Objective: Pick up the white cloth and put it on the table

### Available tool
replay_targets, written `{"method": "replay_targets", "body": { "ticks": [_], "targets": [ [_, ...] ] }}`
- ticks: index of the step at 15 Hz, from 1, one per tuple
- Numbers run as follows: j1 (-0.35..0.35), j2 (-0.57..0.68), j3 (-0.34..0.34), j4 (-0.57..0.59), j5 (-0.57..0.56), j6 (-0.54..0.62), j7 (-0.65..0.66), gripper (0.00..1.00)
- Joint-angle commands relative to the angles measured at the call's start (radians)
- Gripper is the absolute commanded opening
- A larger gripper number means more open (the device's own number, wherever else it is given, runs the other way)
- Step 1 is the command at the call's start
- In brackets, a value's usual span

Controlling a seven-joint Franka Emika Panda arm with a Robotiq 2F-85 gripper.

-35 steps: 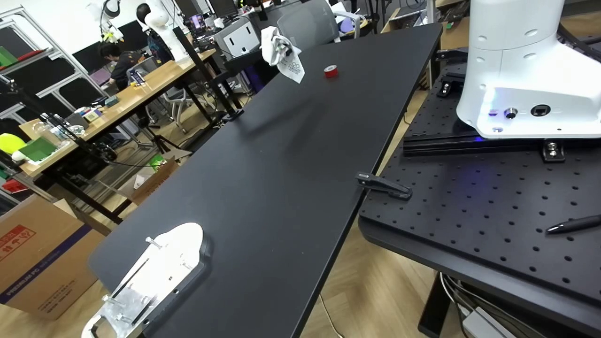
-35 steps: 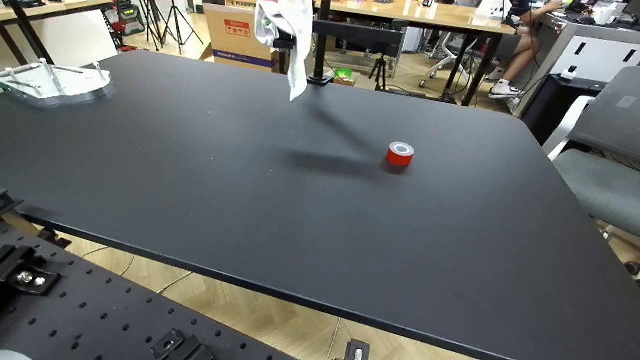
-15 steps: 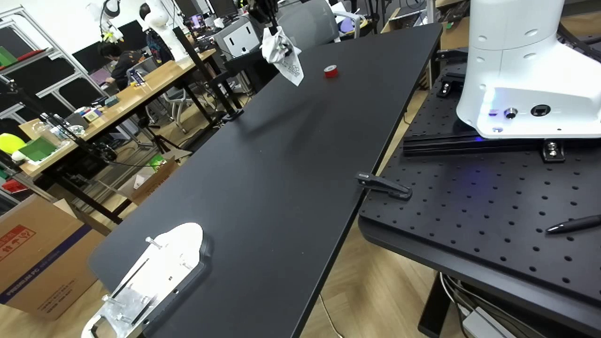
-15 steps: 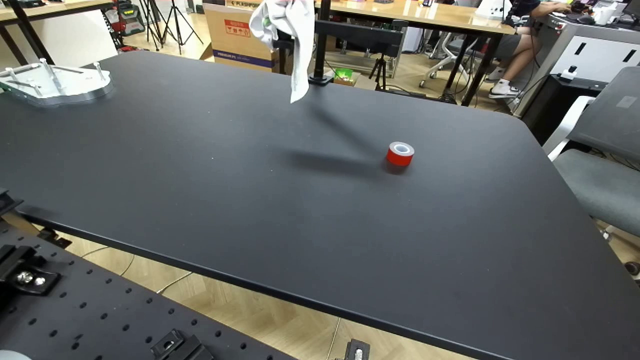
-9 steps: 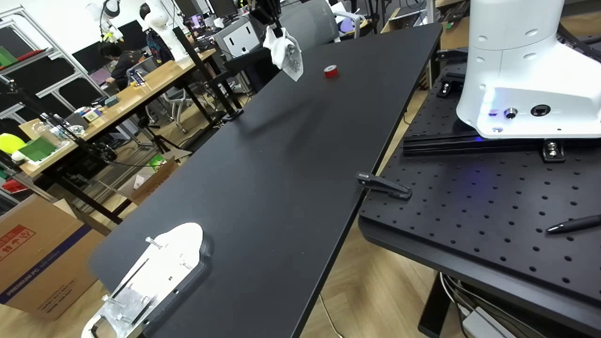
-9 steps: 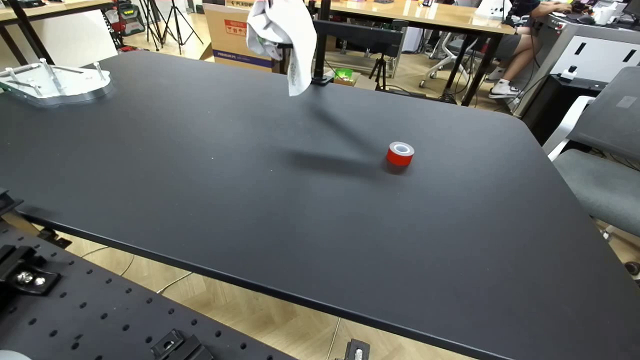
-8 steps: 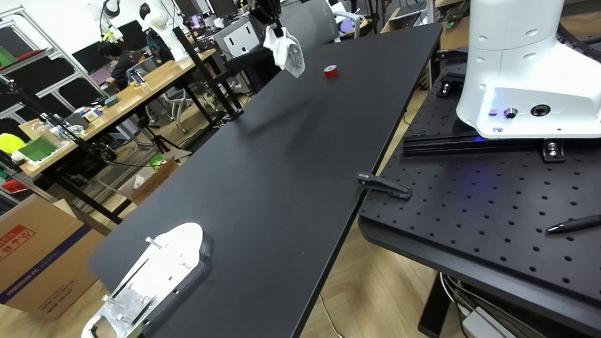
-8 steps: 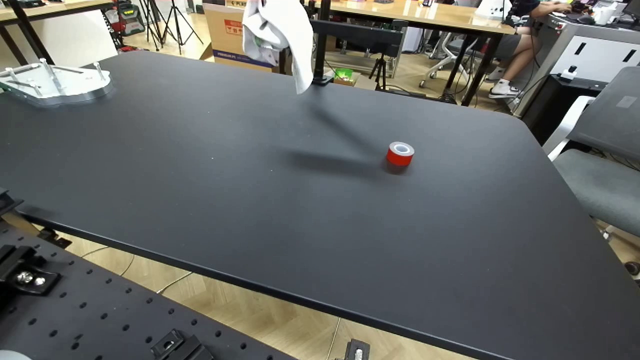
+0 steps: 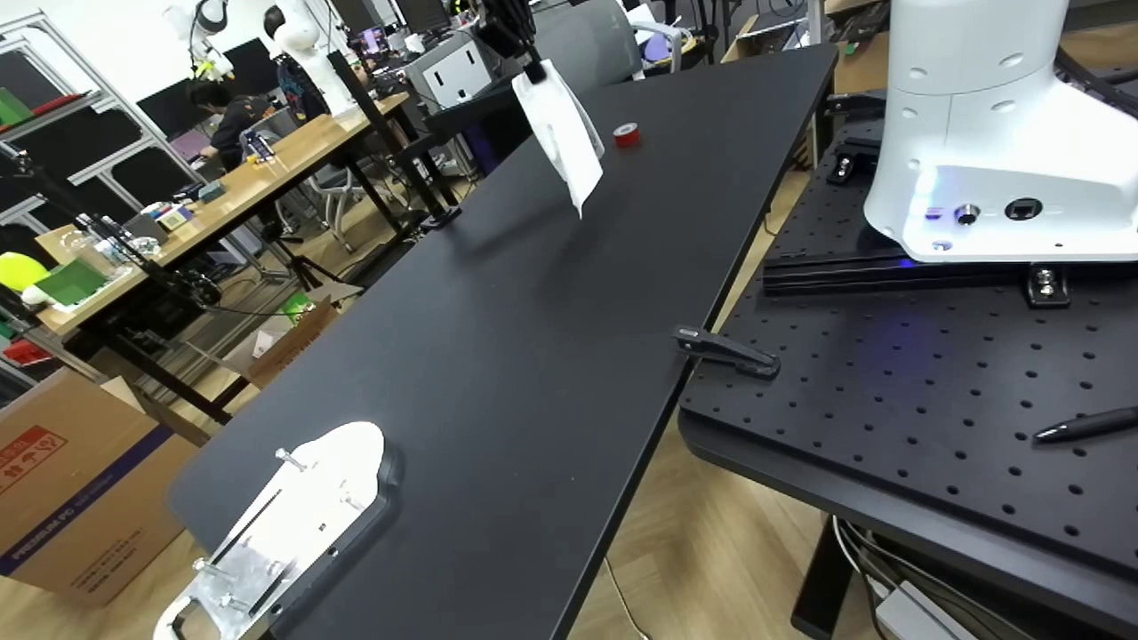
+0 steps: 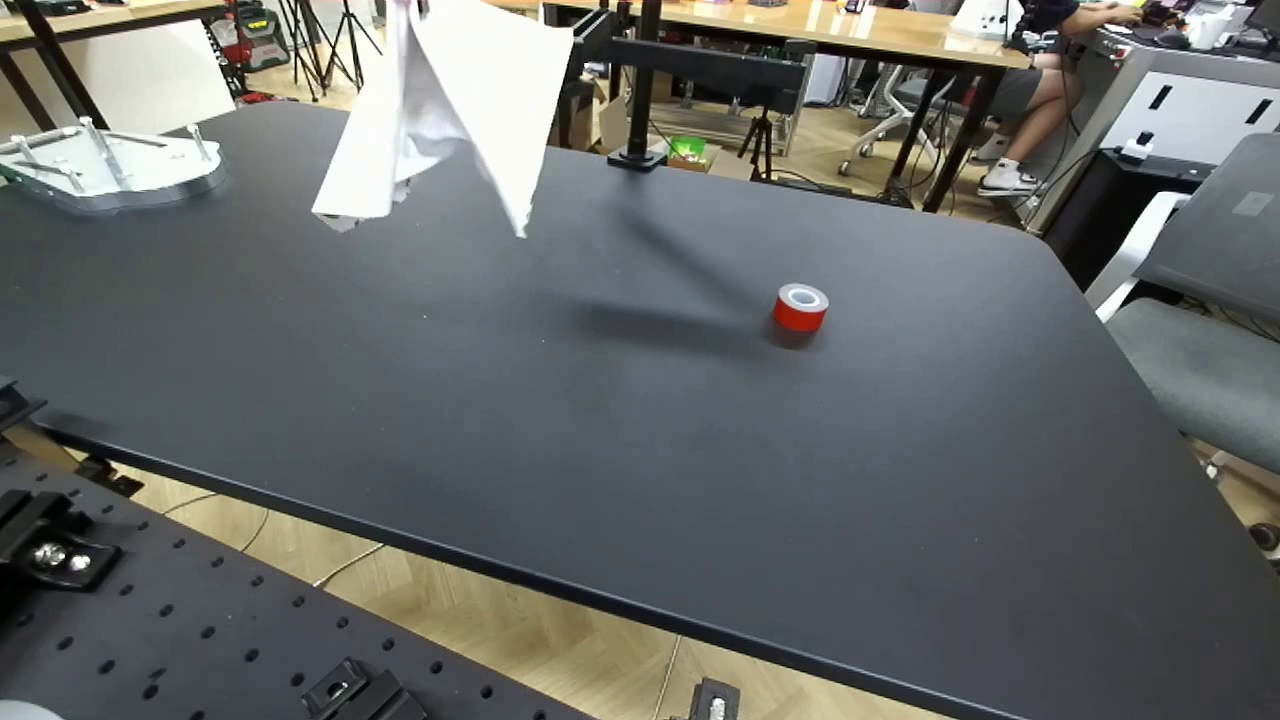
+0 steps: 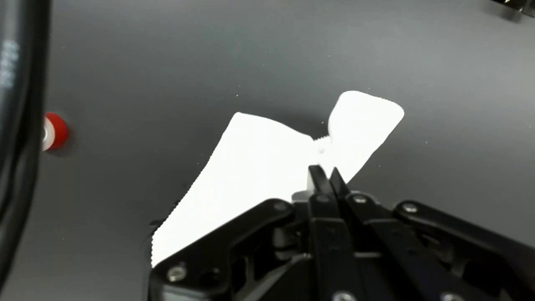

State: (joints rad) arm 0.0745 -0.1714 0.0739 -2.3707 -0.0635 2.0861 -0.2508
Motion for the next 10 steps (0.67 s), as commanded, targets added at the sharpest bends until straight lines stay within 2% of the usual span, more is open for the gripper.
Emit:
{"method": "replay_targets", "body": {
  "ticks": [1, 8, 10],
  "targets": [
    [0.02, 0.001, 0.014, -0.002, -0.023, -0.035, 0.014, 0.01],
    [0.034, 0.078, 0.044, 0.012, -0.122, -0.047, 0.024, 0.01],
    [0.032, 0.092, 0.046, 0.008, -0.145, -0.005, 0.064, 0.01]
  ]
}}
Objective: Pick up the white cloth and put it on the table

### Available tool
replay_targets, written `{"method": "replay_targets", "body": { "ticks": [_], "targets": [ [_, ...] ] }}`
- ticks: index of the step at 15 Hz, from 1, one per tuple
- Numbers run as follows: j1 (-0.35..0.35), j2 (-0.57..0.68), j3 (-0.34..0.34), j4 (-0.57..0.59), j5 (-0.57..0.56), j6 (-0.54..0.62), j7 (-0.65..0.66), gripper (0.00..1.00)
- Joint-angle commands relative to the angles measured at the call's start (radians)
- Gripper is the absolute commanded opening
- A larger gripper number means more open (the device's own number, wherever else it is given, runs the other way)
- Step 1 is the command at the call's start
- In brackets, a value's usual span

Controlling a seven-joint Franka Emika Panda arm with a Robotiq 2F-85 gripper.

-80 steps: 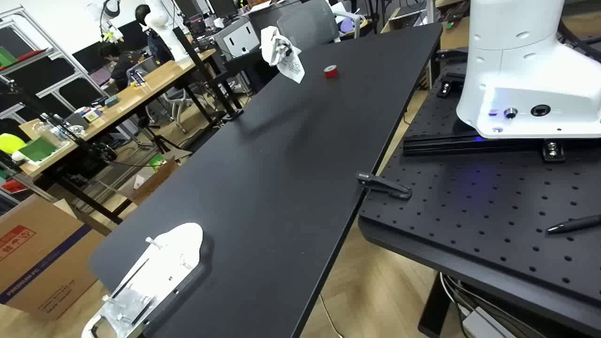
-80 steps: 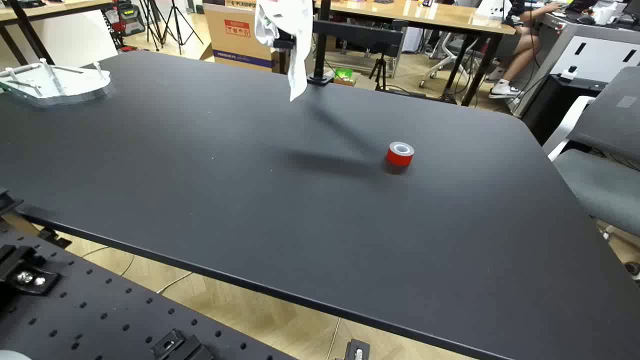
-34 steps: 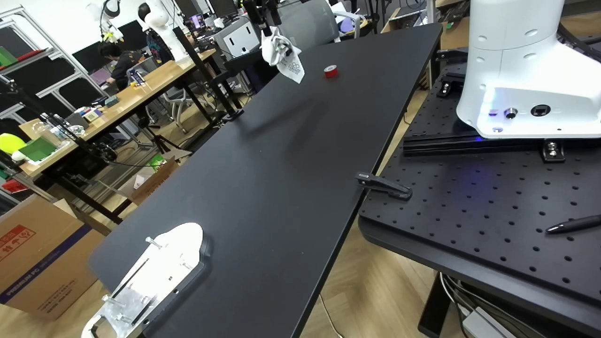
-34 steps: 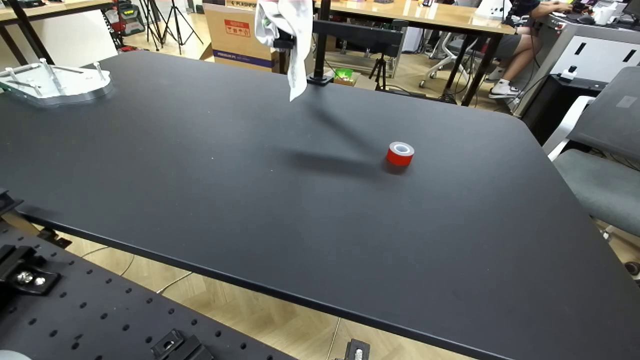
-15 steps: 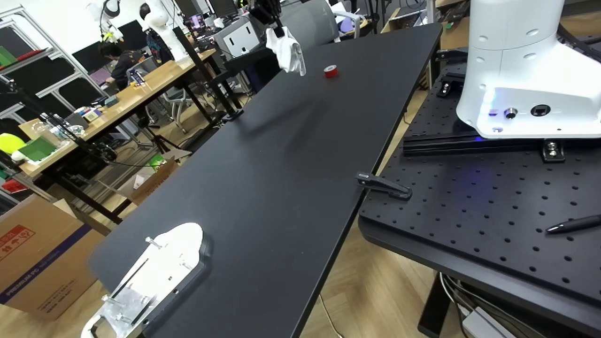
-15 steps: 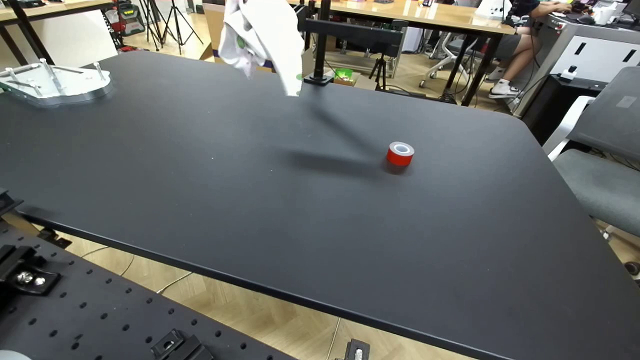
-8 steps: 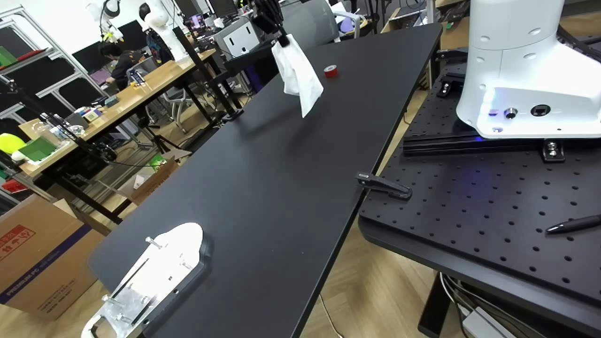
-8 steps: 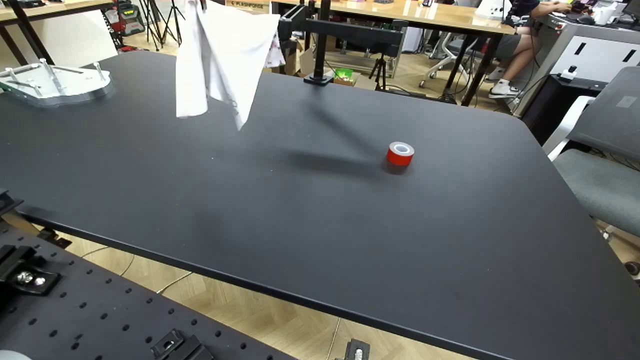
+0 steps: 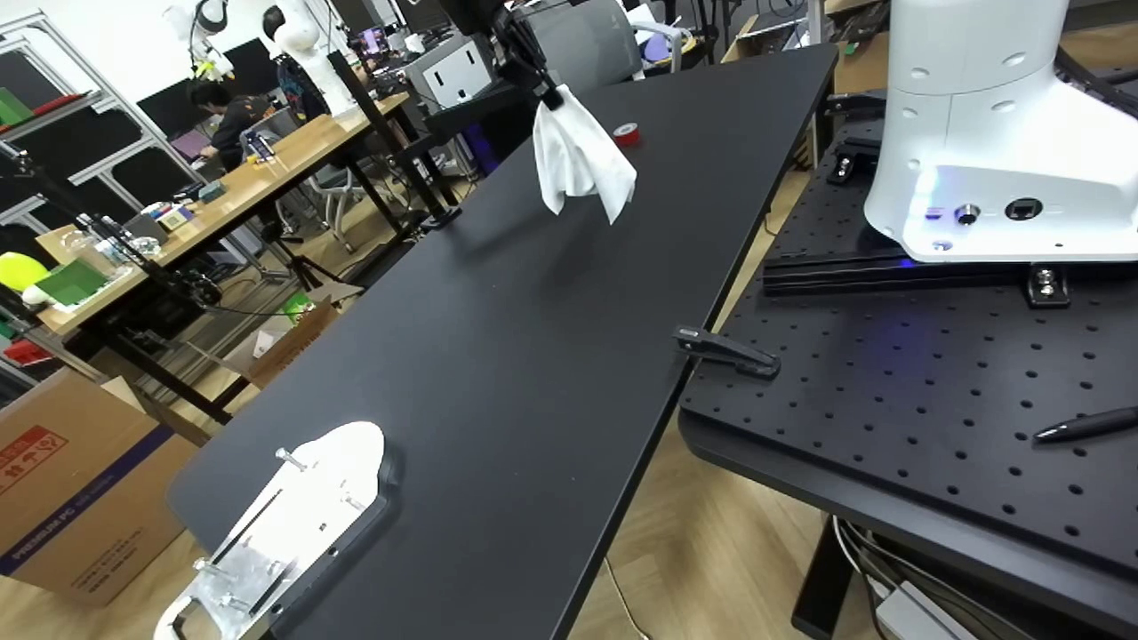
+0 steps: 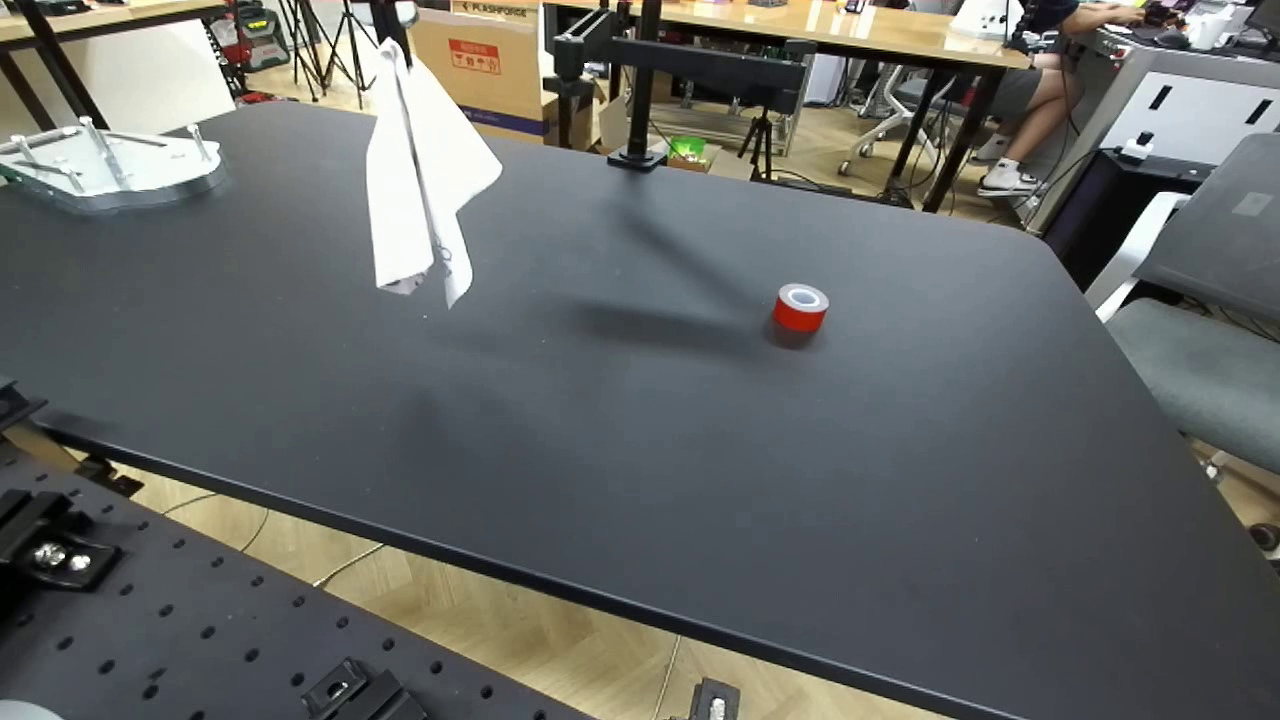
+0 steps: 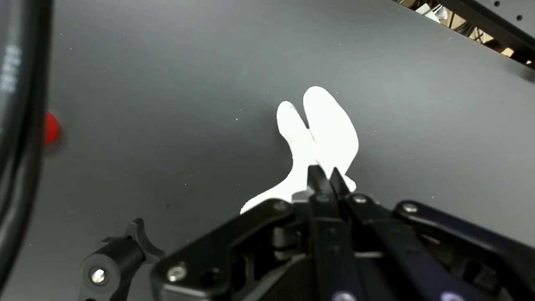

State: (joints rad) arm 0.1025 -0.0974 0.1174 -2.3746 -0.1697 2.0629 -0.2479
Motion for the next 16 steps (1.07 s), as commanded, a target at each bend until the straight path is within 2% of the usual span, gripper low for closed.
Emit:
{"method": "replay_targets", "body": {
  "ticks": [1, 7, 11, 14, 15, 16],
  "targets": [
    [0.002, 0.023, 0.002, 0.009, -0.044, 0.054, 0.105, 0.01],
    [0.006, 0.083, 0.007, 0.001, 0.02, 0.203, 0.324, 0.01],
    [0.019, 0.135, 0.016, 0.0, 0.05, 0.256, 0.407, 0.01],
    [0.037, 0.177, 0.025, -0.001, 0.029, 0.313, 0.454, 0.01],
    [0.045, 0.193, 0.026, 0.005, 0.014, 0.319, 0.467, 0.26],
    [0.052, 0.206, 0.026, 0.012, 0.008, 0.317, 0.473, 0.29]
  ]
}}
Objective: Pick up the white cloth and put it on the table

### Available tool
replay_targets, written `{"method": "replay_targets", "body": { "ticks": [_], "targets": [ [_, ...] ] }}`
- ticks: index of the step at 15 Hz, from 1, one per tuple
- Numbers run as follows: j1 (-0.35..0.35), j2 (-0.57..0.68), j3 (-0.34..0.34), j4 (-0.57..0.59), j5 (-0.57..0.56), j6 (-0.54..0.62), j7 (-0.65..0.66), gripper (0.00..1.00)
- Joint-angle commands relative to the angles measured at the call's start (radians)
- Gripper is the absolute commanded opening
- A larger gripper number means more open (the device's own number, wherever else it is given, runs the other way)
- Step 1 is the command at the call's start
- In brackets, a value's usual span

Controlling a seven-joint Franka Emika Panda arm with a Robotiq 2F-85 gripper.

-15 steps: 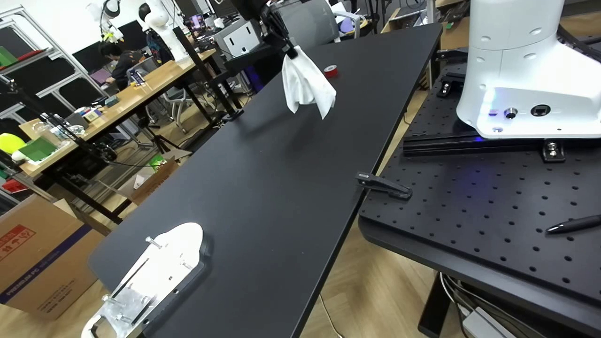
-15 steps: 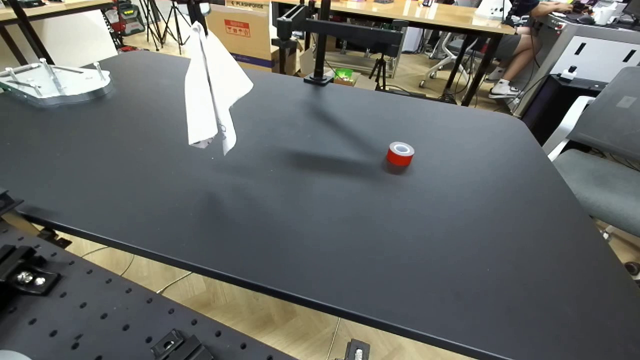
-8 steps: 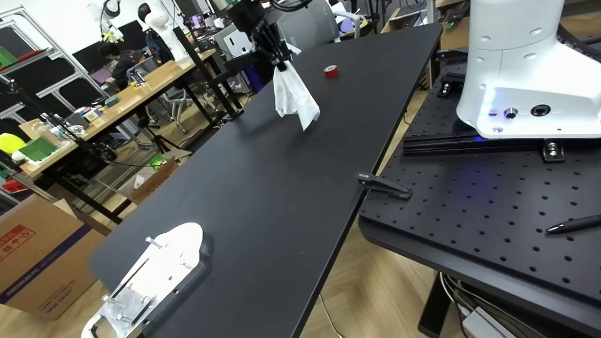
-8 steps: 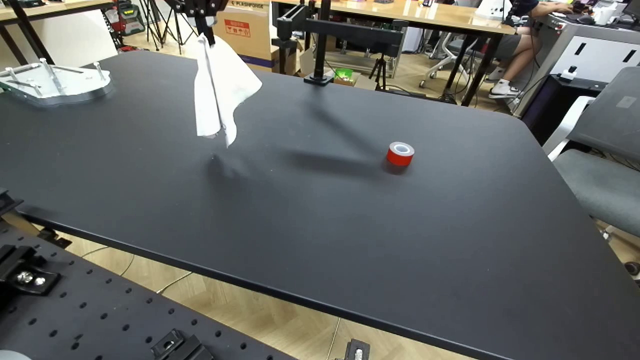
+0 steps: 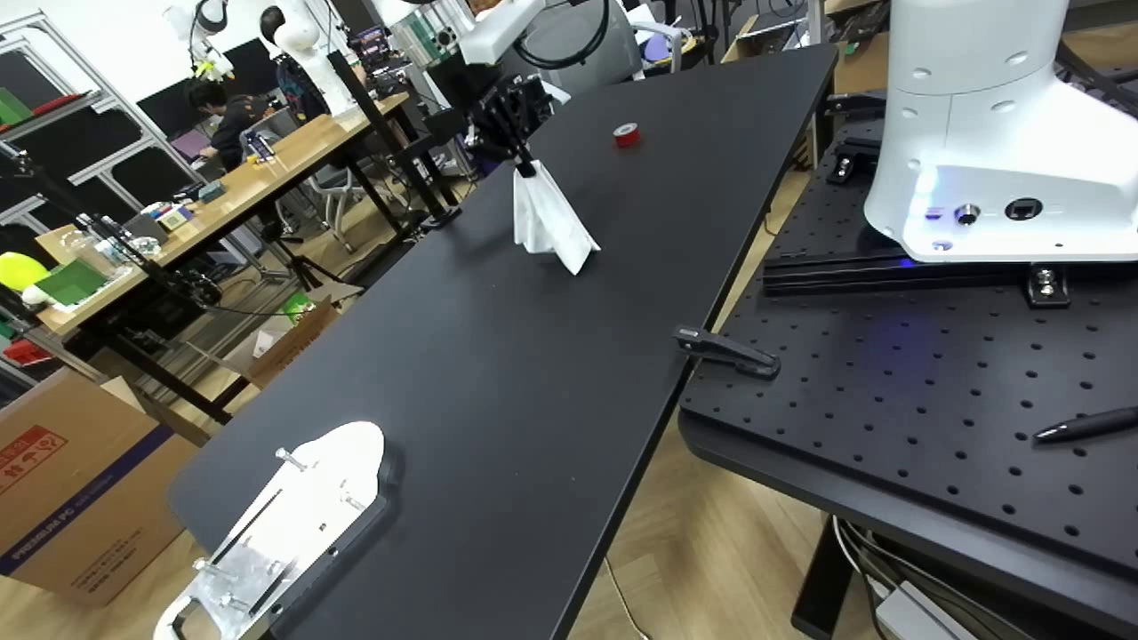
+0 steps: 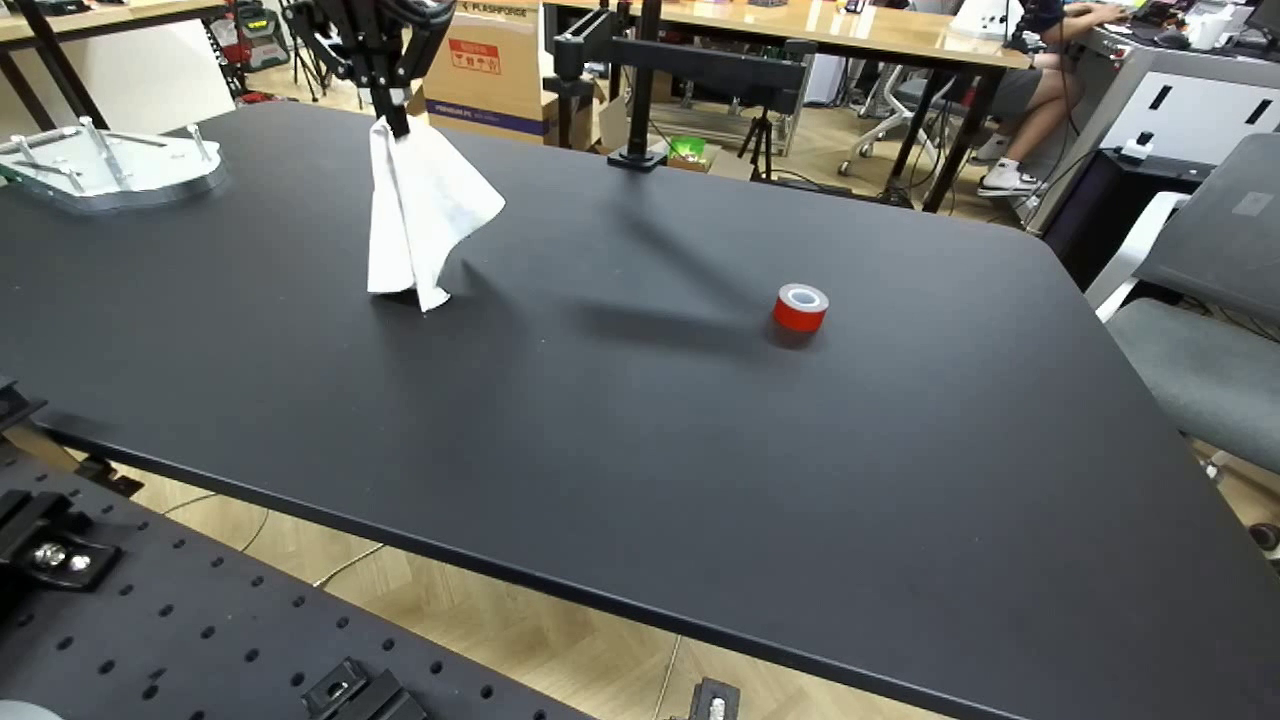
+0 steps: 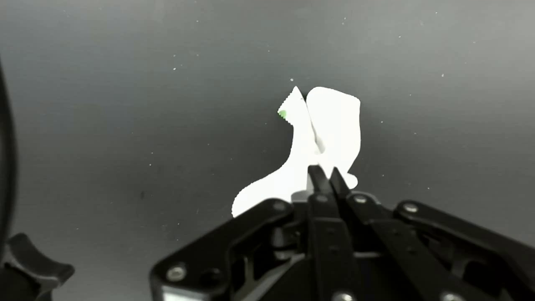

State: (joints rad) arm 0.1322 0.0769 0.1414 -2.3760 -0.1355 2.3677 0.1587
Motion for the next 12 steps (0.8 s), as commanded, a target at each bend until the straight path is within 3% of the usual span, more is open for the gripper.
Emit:
{"method": "replay_targets", "body": {
  "ticks": [1, 10, 11, 12],
  "targets": [
    [0.028, 0.039, 0.002, 0.015, -0.03, 0.012, 0.068, 0.34],
    [0.025, -0.032, -0.002, -0.012, 0.021, -0.058, 0.007, 0.96],
    [0.029, 0.013, -0.001, 0.005, 0.005, -0.022, 0.015, 0.78],
    [0.028, 0.004, -0.001, 0.004, 0.007, -0.035, 0.013, 0.83]
  ]
}}
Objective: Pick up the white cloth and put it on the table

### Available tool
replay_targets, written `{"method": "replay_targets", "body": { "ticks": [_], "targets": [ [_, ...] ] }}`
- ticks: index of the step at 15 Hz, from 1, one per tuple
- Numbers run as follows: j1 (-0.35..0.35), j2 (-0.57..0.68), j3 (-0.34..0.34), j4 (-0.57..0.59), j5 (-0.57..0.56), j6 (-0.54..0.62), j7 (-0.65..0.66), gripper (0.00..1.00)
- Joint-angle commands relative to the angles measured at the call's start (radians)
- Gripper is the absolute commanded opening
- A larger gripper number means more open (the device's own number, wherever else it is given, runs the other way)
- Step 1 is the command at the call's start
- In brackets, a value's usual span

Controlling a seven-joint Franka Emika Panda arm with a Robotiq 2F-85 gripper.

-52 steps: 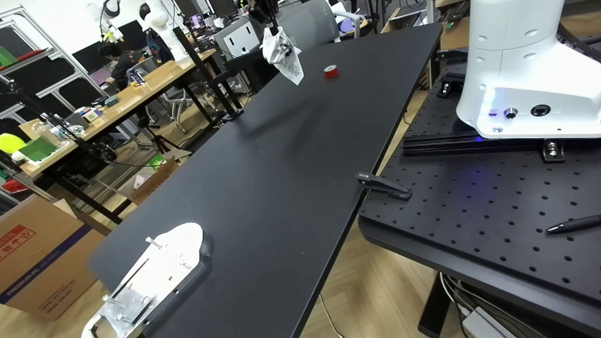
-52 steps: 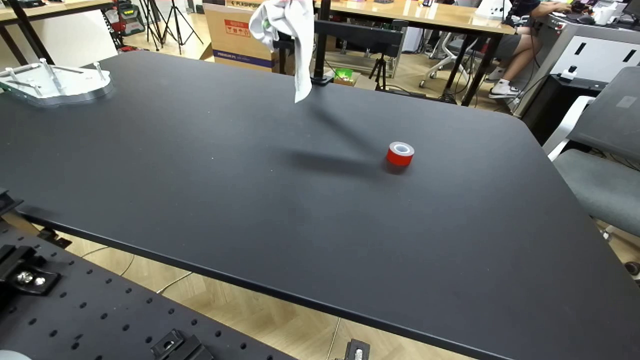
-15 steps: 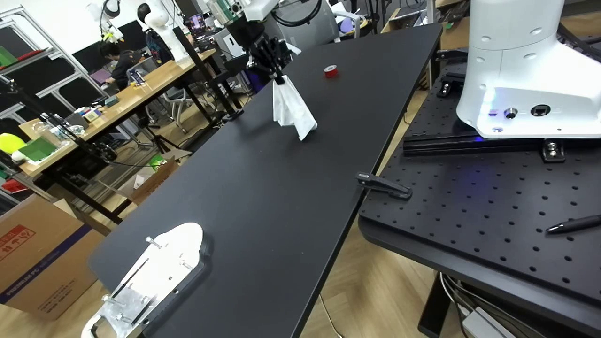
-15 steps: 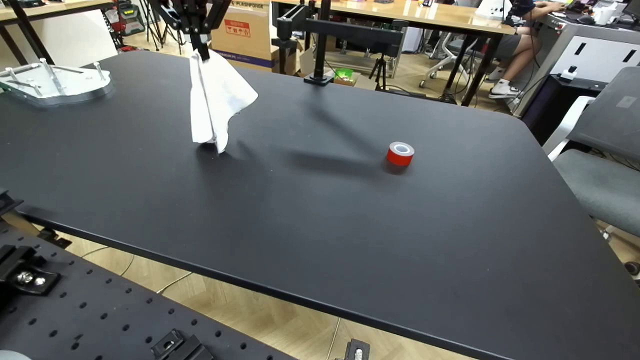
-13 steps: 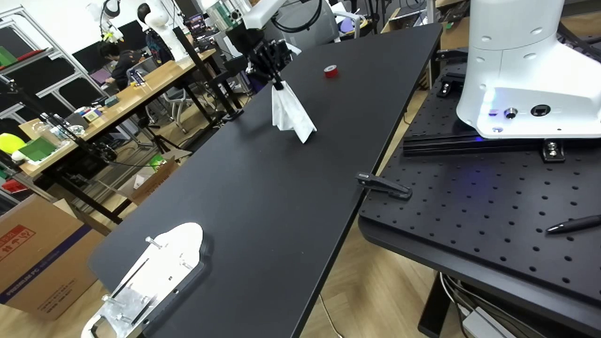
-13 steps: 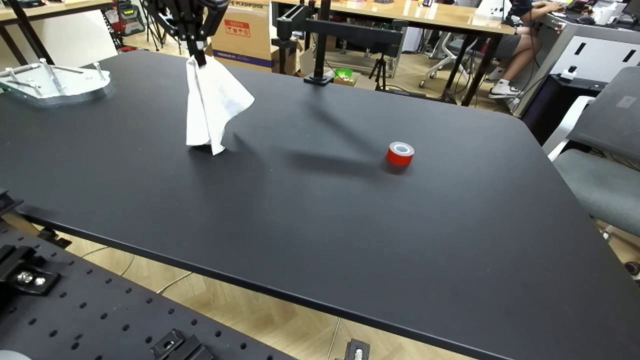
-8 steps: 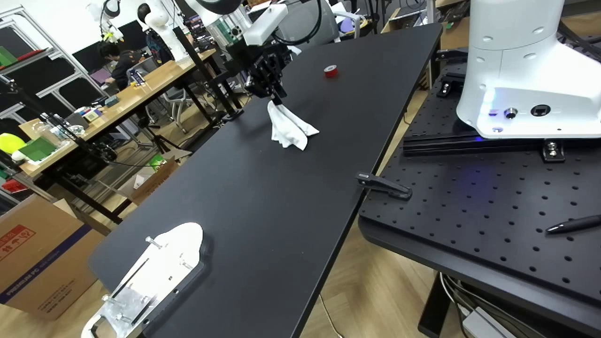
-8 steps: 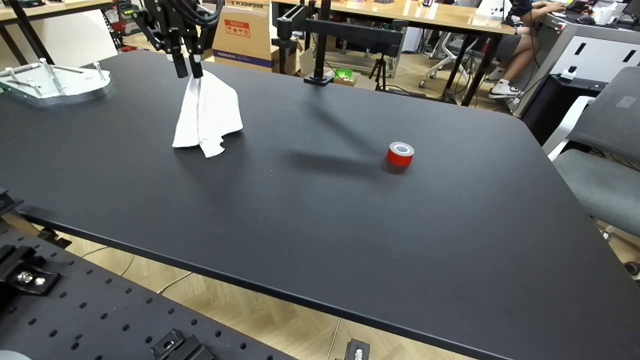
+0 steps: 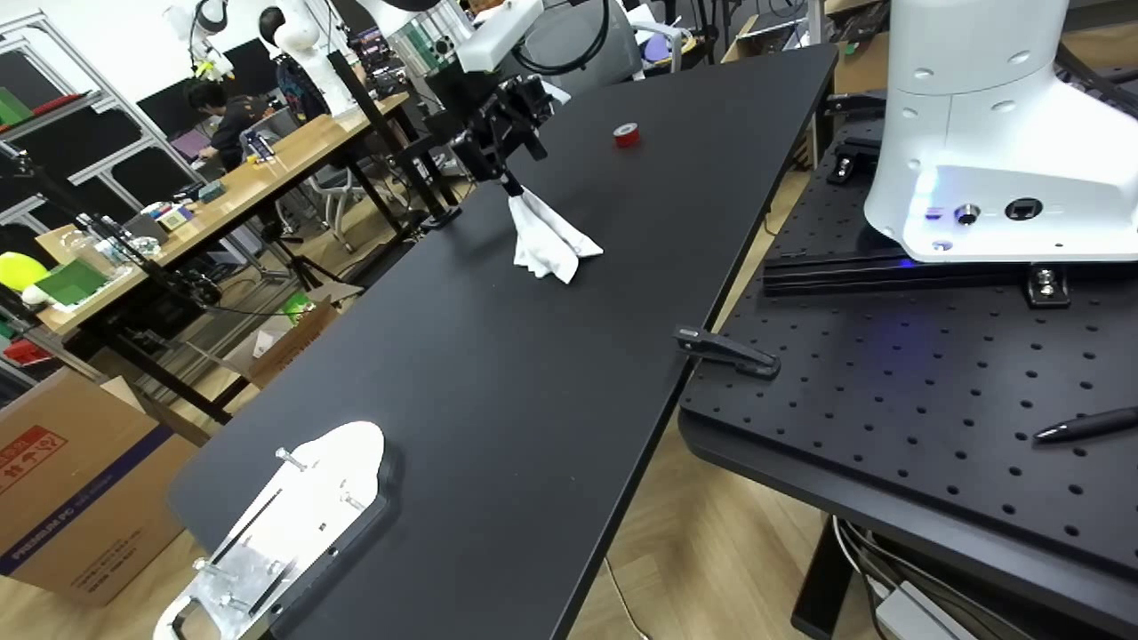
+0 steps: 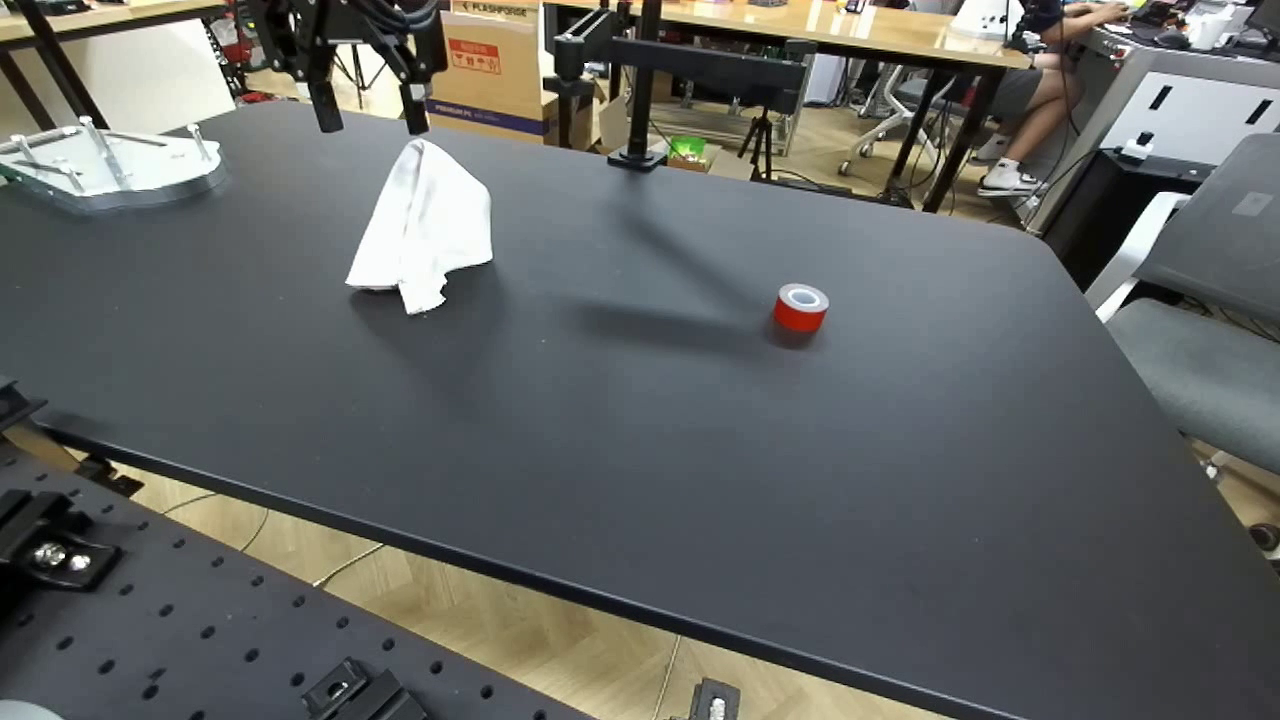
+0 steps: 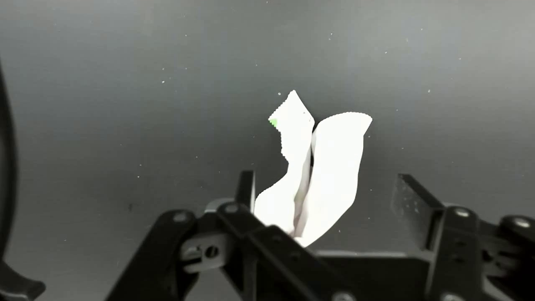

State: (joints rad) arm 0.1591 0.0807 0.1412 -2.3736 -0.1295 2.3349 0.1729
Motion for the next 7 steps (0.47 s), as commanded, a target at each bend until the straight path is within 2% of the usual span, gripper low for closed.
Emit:
{"method": "replay_targets", "body": {
  "ticks": [1, 2, 7],
  "targets": [
    [0.0, -0.007, 0.0, 0.001, 0.002, -0.009, -0.001, 0.92],
    [0.0, -0.012, 0.0, 0.0, 0.004, -0.014, -0.002, 0.96],
    [0.0, -0.013, 0.0, -0.002, 0.005, -0.015, -0.002, 0.96]
  ]
}}
